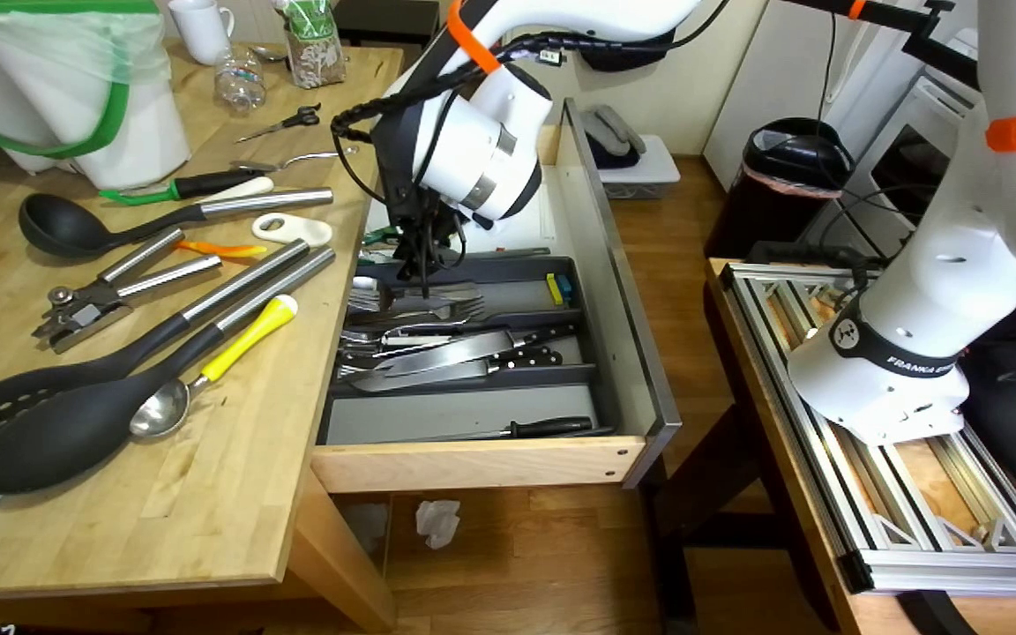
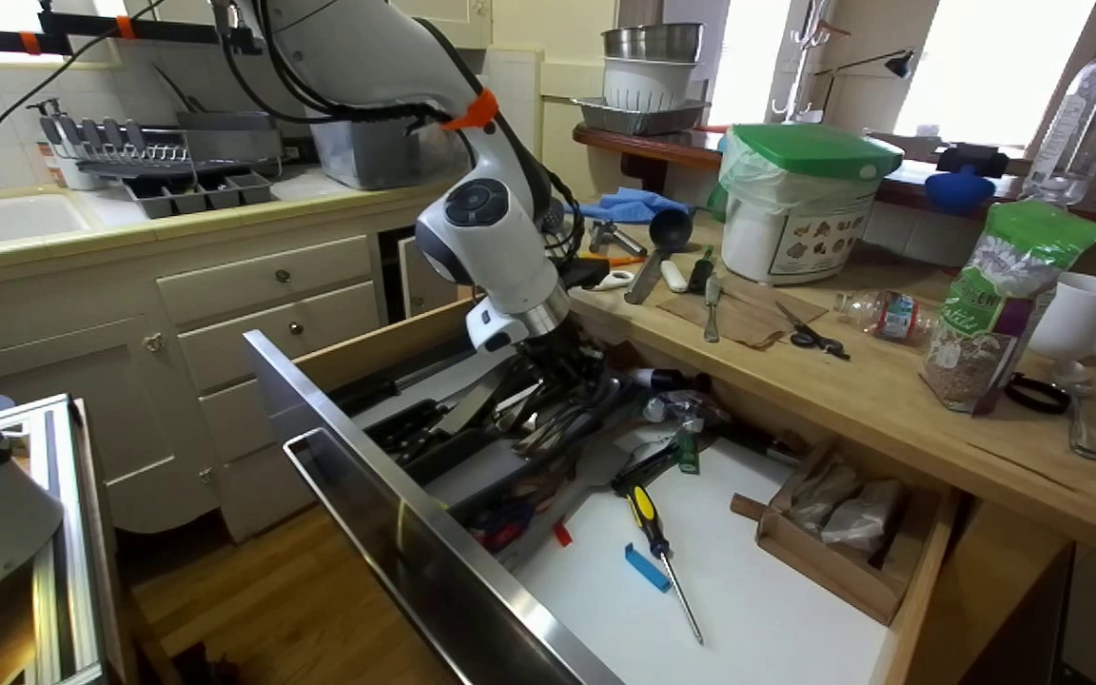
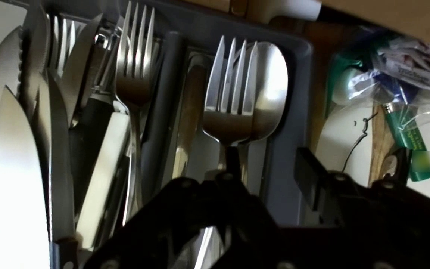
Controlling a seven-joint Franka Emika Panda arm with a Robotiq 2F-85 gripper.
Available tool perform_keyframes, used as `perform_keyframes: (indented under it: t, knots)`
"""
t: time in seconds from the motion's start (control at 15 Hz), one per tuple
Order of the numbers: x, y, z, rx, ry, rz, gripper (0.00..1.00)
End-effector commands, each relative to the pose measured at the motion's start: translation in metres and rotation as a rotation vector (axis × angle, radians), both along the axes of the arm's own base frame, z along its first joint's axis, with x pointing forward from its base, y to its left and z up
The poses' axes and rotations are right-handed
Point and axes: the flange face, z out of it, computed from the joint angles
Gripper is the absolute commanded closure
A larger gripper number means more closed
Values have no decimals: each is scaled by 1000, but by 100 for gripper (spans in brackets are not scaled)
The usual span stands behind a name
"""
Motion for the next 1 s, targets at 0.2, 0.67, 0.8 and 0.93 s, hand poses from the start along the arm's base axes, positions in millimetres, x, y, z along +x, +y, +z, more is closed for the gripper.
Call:
perform_keyframes:
  t: [0.2, 0.67, 0.8, 0.93]
  knots:
    - [3, 2, -15, 41, 3, 17, 74]
    - [0, 5, -27, 94, 18, 19, 76]
    - [-1, 5, -29, 101, 21, 13, 78]
    - [-2, 6, -31, 109, 22, 10, 78]
